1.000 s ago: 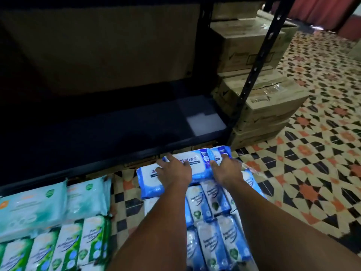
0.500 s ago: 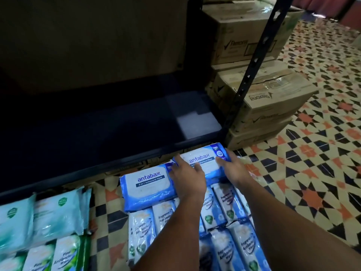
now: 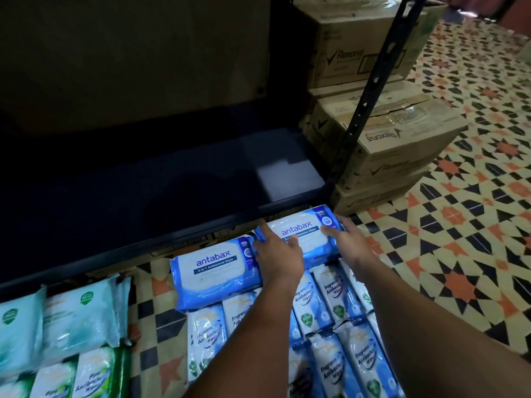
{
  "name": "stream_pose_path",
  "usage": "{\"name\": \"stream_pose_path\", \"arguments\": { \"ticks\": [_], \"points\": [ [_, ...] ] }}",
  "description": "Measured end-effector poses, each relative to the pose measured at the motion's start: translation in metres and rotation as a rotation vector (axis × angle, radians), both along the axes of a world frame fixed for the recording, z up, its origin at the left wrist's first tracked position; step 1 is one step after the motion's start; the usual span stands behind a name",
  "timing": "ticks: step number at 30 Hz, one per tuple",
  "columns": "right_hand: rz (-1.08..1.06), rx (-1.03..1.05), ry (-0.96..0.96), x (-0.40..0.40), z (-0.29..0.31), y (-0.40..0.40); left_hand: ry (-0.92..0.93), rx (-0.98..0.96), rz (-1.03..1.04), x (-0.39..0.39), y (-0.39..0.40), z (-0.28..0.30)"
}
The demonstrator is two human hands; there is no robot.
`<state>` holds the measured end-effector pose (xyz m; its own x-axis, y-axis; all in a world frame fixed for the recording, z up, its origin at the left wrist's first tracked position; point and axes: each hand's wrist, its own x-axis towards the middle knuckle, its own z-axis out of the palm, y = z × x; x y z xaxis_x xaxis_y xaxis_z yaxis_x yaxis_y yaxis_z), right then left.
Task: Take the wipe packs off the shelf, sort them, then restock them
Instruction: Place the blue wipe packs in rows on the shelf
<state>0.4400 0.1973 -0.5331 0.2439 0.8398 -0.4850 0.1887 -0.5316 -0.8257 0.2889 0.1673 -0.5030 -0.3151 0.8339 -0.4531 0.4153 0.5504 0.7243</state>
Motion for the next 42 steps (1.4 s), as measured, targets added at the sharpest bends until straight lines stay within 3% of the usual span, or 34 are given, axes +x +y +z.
{"name": "stream_pose_path", "arguments": {
  "ticks": [14,23,34,42],
  "points": [
    [0.027,0.016,-0.033,-0.005,-0.005,0.004,-0.268,-0.162,0.083,-0.011,0.017,0.007],
    [-0.050,0.082,0.081,-0.012,0.004,-0.001,-0.347,-0.089,0.199,-0.012,0.014,0.010],
    [-0.051,0.181,0.183,-0.033,0.091,-0.021,-0.383,0.051,0.171,-0.032,-0.012,0.074],
    [-0.147,0.128,0.178,-0.031,0.082,-0.045,-0.469,-0.007,0.106,-0.029,-0.034,0.047]
  ]
}}
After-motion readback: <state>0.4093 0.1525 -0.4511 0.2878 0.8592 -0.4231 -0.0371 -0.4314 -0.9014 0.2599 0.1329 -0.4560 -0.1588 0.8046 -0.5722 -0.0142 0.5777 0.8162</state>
